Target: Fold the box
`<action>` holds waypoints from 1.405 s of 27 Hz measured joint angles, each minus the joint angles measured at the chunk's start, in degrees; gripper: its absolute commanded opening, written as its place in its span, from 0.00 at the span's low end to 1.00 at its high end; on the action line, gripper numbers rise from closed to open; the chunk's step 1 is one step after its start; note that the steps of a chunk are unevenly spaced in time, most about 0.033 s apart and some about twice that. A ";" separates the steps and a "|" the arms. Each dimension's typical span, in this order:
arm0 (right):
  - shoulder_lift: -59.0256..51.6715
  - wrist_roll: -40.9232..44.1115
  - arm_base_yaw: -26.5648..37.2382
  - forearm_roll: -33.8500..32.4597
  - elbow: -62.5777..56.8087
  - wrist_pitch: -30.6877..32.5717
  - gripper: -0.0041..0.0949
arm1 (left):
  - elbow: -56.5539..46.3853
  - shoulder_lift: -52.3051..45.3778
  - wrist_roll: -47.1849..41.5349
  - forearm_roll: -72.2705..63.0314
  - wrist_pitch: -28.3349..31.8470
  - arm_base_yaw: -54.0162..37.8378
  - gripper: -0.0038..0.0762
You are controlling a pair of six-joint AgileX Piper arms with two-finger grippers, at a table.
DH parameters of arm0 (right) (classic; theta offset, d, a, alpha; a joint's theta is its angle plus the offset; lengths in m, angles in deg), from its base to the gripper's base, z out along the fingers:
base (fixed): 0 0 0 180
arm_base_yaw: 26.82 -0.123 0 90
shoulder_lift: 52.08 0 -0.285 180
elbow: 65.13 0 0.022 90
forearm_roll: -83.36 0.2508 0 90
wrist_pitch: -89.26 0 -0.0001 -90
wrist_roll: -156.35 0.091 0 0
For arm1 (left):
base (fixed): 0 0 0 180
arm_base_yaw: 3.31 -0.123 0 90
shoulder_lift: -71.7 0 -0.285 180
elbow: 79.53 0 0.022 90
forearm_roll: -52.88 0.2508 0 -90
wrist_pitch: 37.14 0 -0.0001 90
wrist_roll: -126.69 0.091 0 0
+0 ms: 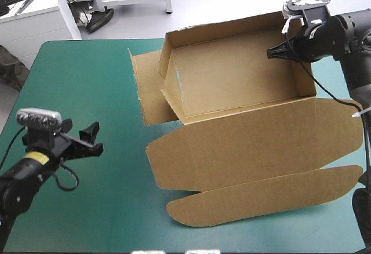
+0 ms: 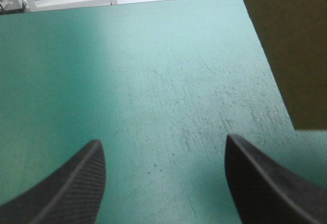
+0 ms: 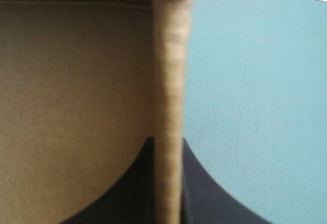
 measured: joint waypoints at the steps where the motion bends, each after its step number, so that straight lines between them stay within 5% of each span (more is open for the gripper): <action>1: 0.00 0.00 0.00 0.06 0.00 0.00 0.02 | 1.94 2.81 -0.06 0.00 -0.55 0.00 0.64; 9: 0.00 0.00 0.00 0.11 0.00 0.00 0.02 | 16.09 26.70 -1.46 -0.91 -4.04 0.00 0.63; 16: 0.00 -0.18 0.00 0.11 0.00 0.00 0.02 | 18.16 37.80 1.22 -7.95 -0.08 -0.95 0.61; 21: 0.00 -0.18 0.00 0.11 0.00 0.00 0.02 | 18.16 42.94 16.93 -26.54 -0.20 -5.65 0.61; 26: 0.00 -0.23 0.00 0.11 0.00 0.00 0.02 | 18.32 47.34 40.68 -52.16 -6.53 -9.81 0.61; 35: 0.00 -0.23 0.01 -0.24 0.00 0.00 0.02 | 18.40 52.59 54.02 -66.96 -15.90 -5.88 0.60; 38: -0.02 -0.23 0.12 -0.30 0.00 0.00 0.02 | 18.42 52.59 57.61 -73.09 -23.26 -5.29 0.56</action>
